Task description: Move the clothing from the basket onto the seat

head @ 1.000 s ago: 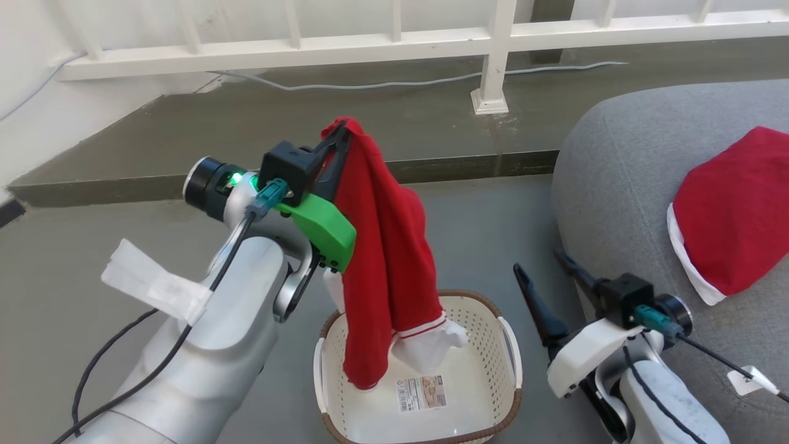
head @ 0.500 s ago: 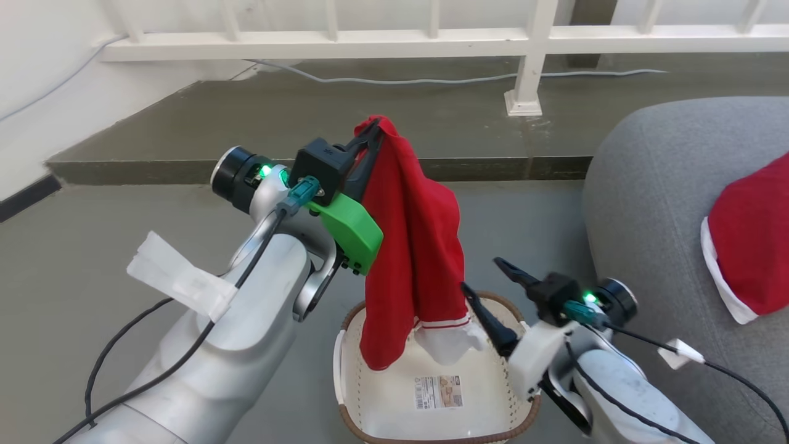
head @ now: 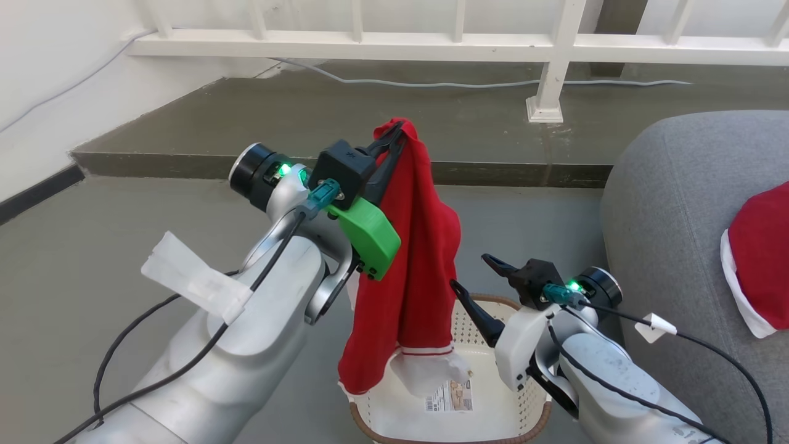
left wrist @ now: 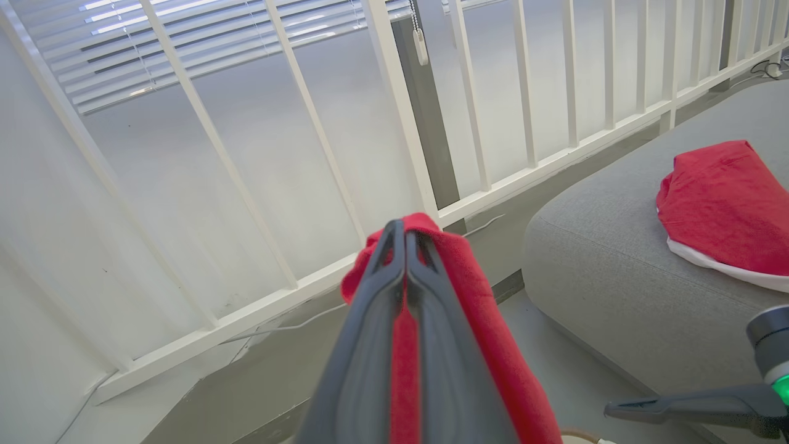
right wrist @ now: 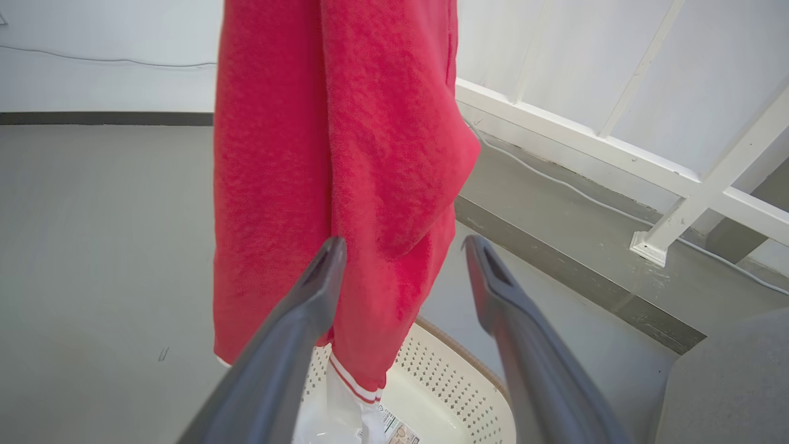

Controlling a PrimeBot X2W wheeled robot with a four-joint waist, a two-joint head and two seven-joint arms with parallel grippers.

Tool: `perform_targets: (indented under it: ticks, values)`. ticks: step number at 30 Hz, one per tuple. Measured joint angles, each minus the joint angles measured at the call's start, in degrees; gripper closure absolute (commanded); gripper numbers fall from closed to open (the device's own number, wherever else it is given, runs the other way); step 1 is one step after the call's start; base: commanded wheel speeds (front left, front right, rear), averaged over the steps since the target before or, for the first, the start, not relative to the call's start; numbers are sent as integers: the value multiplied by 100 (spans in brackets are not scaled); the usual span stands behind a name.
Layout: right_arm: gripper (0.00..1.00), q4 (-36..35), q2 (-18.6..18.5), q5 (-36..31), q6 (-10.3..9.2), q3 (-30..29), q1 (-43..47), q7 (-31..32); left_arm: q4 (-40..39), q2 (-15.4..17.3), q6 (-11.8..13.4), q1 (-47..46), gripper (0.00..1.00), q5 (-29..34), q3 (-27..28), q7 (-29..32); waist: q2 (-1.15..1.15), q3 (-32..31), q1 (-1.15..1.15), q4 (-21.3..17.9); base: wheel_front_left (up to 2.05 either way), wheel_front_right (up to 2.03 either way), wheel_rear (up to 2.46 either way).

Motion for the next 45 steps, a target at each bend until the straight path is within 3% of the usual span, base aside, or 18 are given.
perform_targets:
  ticks: [11, 19, 20, 21, 22, 23, 32, 38, 39, 40, 41, 43, 44, 45]
  values:
    - [0, 364, 33, 263, 0, 353, -253, -1, -480, -9, 7, -227, 100, 18, -141, 64, 0, -8, 0, 19, 0, 0, 0]
    - [0, 394, 33, 314, 1, 260, -528, -8, -924, -20, 13, -293, 100, 57, -289, 120, 0, -8, 0, -26, 0, 0, 0]
    - [26, 365, 33, 314, 1, 234, -560, -8, -965, -20, 15, -295, 100, 58, -294, 142, 0, -7, 0, -33, 0, 0, 0]
    - [61, 331, 32, 314, 1, 221, -590, -8, -1004, -20, 27, -296, 100, 58, -298, 164, 0, -5, 0, -40, 0, 0, 0]
    - [76, 287, 33, 314, 0, 207, -621, -9, -1039, -20, 42, -296, 100, 58, -303, 182, 0, -4, 0, -47, 0, 0, 0]
    - [100, 226, 33, 312, -5, 196, -644, -9, -1066, -21, 69, -296, 100, 58, -308, 191, 0, -2, 0, -54, 0, 0, 0]
    - [100, -109, 34, 332, -67, -16, -682, -33, -1072, -8, 298, -253, 100, 27, -192, 339, 0, 39, 0, -127, 0, 0, 0]
    - [100, -448, 33, 443, -125, -307, -746, -34, -888, 167, 417, 51, 100, -70, -4, 411, 0, 110, 0, -240, 0, 0, 0]
    - [100, -504, 30, 456, -125, -360, -746, -33, -859, 211, 423, 115, 92, -76, 34, 411, 0, 123, 0, -262, 0, 0, 0]
    - [100, -566, 15, 460, -126, -413, -747, -34, -832, 250, 443, 163, 65, -76, 65, 410, 0, 135, 0, -286, 0, 0, 0]
    - [100, -623, -15, 460, -127, -460, -748, -34, -809, 277, 464, 207, 30, -78, 97, 409, 0, 147, 0, -310, 0, 0, 0]
    - [100, -739, -123, 460, -175, -552, -756, -34, -769, 341, 470, 278, 6, -140, 160, 405, 0, 171, 0, -365, 0, 0, 0]
    - [100, -793, -190, 460, -175, -602, -766, -33, -749, 355, 488, 320, 0, -207, 200, 398, 0, 182, 0, -395, 0, 0, 0]
    - [100, -846, -254, 460, -176, -647, -778, -34, -726, 369, 505, 361, 0, -246, 243, 358, 0, 194, 0, -428, 0, 0, 0]
